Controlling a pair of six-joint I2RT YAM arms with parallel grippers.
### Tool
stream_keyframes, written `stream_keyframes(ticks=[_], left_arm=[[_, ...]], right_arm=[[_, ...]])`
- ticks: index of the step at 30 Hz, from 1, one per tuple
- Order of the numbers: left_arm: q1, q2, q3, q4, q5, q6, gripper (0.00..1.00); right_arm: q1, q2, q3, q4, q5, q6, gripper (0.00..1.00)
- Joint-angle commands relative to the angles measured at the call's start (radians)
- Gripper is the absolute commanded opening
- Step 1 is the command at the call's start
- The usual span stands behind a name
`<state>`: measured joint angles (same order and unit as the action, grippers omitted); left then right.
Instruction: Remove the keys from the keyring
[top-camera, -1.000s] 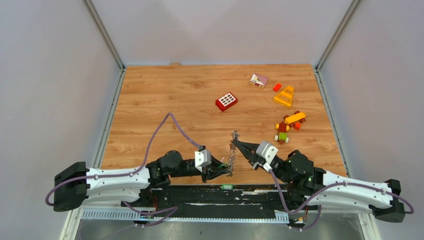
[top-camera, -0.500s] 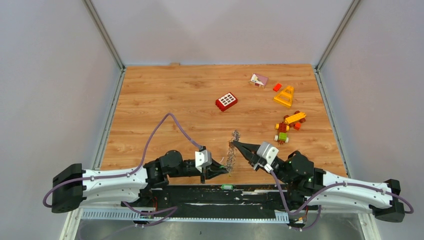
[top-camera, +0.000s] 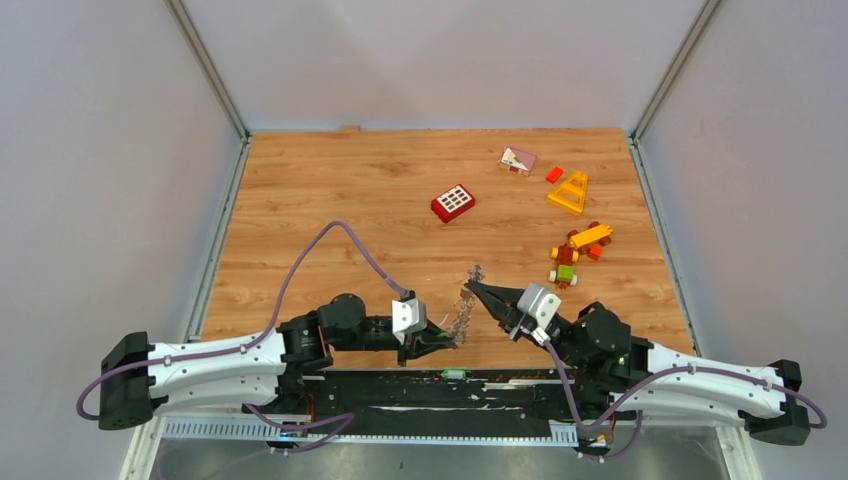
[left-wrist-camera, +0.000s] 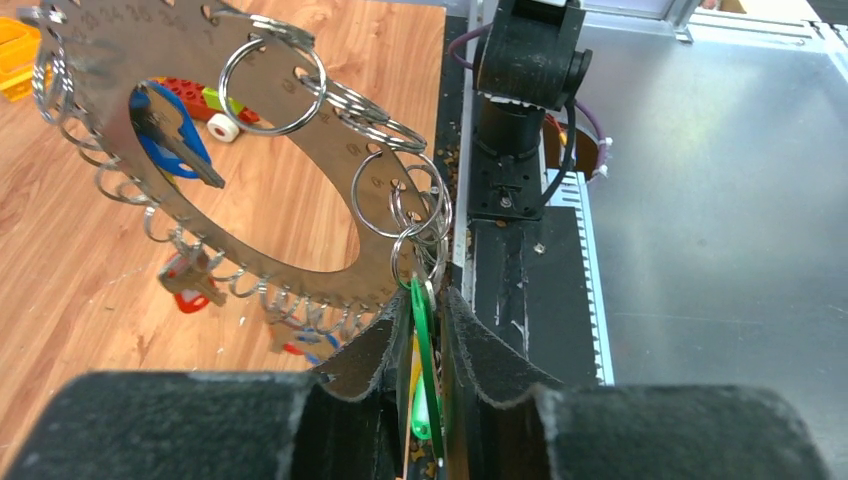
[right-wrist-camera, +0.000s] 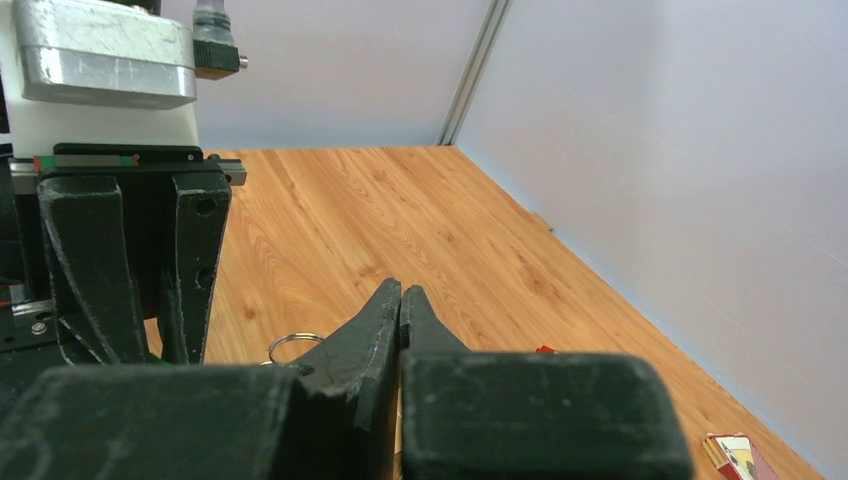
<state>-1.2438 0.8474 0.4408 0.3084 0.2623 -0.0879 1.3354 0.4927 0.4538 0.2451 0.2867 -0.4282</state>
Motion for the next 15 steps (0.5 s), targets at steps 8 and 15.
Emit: stream_keyframes(ticks=[8,15], left_arm=[[-0.005,0.055,-0.026,0.208,0.058,-0.037,0.25],[-0.005,0.085,-0.020,0.226,0.067,-0.042,0.28]], right_arm=[[-0.002,-0.001,0.010,0.077,-0.001,0.011,0.00],[-0.002,-0.009,0.010,0.070,-0.001,0.016,0.00]])
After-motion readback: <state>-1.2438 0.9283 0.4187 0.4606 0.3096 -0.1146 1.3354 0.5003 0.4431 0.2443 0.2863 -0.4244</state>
